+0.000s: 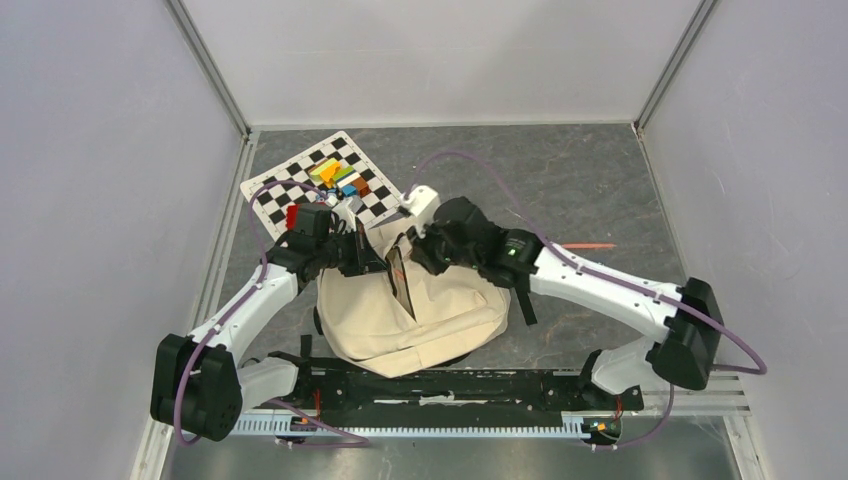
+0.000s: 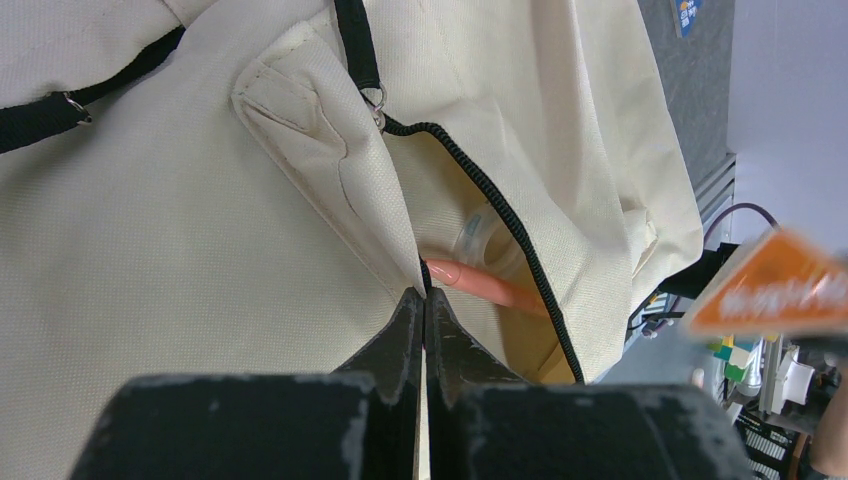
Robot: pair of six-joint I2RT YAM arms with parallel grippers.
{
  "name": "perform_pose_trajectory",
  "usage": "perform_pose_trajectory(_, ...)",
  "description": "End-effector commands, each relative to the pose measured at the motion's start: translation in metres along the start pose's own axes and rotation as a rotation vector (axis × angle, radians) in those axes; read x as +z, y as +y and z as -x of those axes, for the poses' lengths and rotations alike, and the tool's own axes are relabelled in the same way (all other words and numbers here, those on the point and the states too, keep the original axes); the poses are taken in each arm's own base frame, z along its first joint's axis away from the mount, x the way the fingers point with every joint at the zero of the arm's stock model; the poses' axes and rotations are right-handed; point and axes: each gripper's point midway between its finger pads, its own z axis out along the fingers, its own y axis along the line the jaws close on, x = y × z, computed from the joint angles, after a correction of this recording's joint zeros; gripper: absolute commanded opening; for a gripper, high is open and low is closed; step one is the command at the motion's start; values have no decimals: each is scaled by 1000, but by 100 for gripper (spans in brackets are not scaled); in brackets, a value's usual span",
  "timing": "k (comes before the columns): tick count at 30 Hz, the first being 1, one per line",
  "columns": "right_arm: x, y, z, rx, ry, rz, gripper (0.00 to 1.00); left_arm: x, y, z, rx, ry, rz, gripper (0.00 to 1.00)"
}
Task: Pack the student bag
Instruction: Place the stationery in the student bag.
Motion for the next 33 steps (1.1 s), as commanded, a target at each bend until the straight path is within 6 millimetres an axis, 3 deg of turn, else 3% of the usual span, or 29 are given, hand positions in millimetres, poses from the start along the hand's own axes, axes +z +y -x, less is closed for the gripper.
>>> perform_pose_trajectory(1,8,44,27,-149,-55,90,0,-7,-10,19,68,-50,-24,2)
perform_pose_trajectory(4,21,61,19,-235,0,95,0,-7,-11,20,69,-54,-26,2)
perform_pose_trajectory(10,33,55,-7,-395,141,51,0,-9,-10,21,70,-62,-22,2)
perform_pose_trajectory(17,40,52,-49,-463,270,85,0,-9,-10,21,68,-65,-26,2)
perform_pose_trajectory(24,37,49,-60,-584,336,94,0,-9,-10,22,67,-65,-26,2)
perform_pose_trajectory(29,40,60,-73,-623,368,153,0,-9,-10,21,67,-64,-26,2)
perform_pose_trajectory(33,41,69,-67,-608,331,159,24,-8,-9,21,65,-62,-23,2)
